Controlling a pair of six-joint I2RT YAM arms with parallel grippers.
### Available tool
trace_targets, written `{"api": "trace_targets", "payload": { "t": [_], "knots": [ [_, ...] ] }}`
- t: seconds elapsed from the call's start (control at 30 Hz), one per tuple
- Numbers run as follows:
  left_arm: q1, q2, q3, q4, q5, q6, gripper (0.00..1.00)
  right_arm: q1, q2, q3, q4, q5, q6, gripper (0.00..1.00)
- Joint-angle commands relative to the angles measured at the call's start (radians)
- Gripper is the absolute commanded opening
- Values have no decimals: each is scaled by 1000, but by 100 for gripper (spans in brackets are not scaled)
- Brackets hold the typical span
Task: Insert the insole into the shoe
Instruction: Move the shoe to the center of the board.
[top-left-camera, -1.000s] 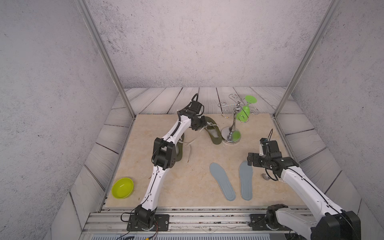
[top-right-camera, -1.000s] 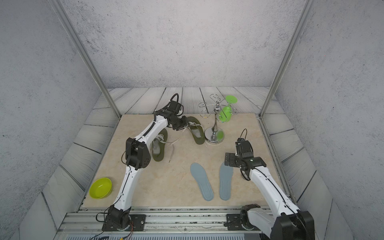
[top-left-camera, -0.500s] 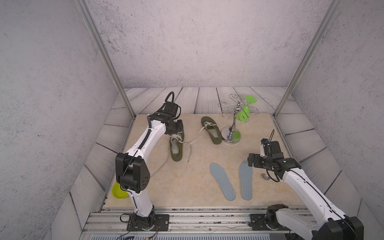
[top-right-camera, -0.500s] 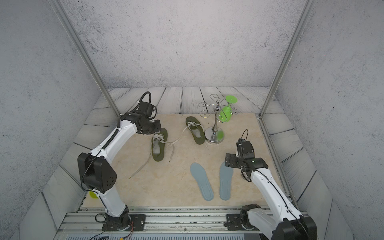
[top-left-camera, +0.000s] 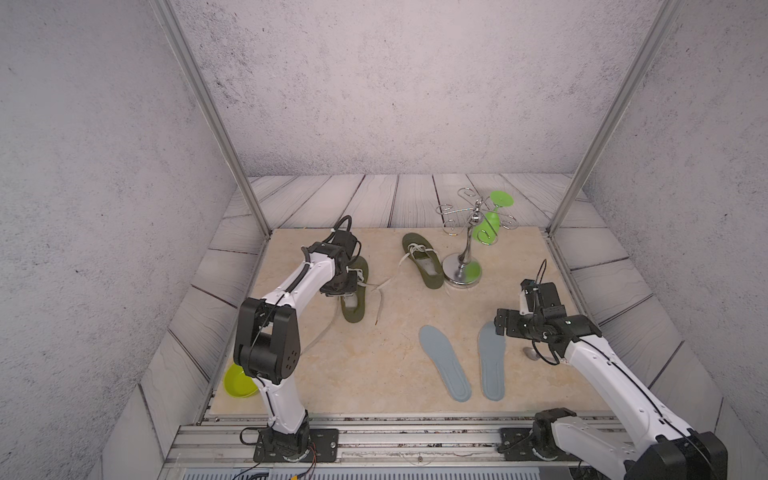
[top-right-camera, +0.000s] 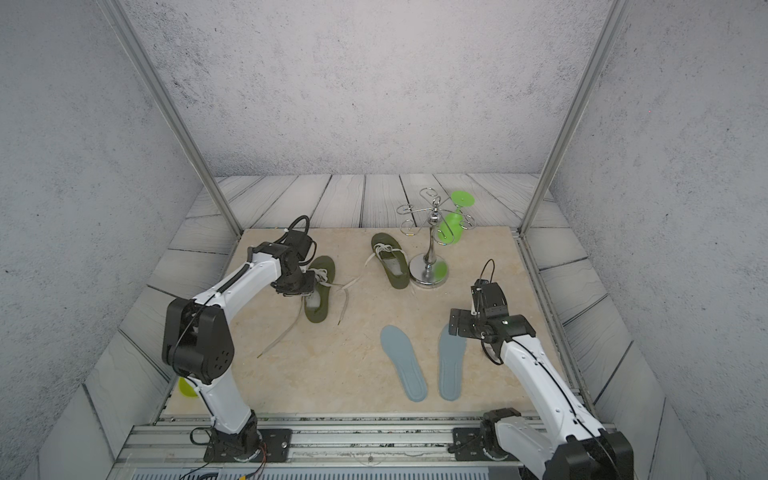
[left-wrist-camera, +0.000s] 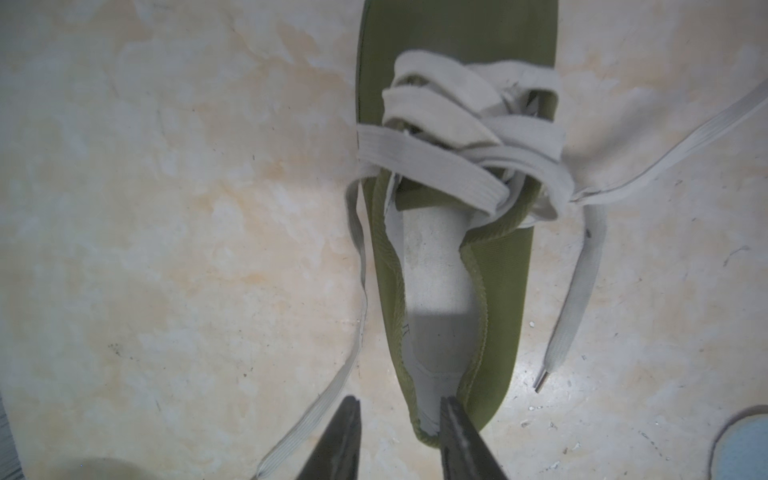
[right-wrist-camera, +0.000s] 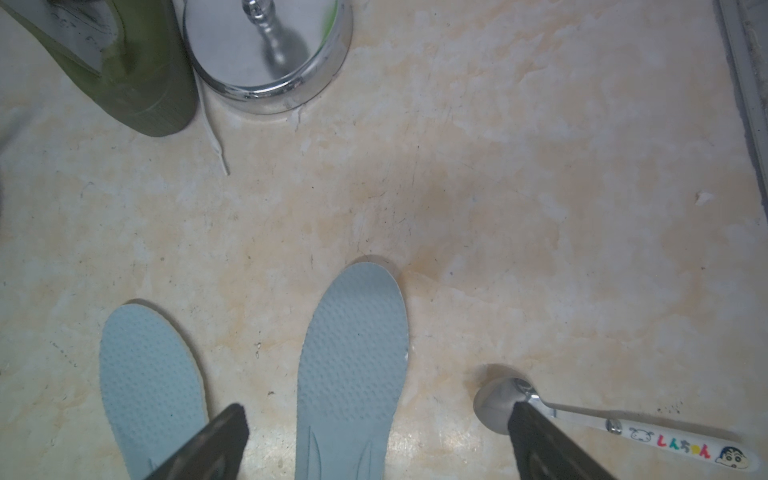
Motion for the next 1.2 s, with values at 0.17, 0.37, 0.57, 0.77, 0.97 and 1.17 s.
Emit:
{"api": "trace_targets", "payload": {
  "t": [0.17,0.37,0.57,0.77,0.97,1.17],
  "knots": [
    [9,72,-25,60,5,50,31,11,18,31,-33,-10,6,99],
    [9,72,-77,89,9,59,5,37,37,23,-25,-5,6,99],
    [8,-5,-146,113,45,43,0,84,68,37,-18,8,23,99],
    [4,-147,-237,134,124,-13,0,172,114,72,-13,29,57,99],
    [-1,-282,-352,170,207,-71,0,276,171,108,-5,63,101,99],
    [-13,-372,-457,207,238,-148,0,366,230,174,-10,87,137,99]
  ]
}}
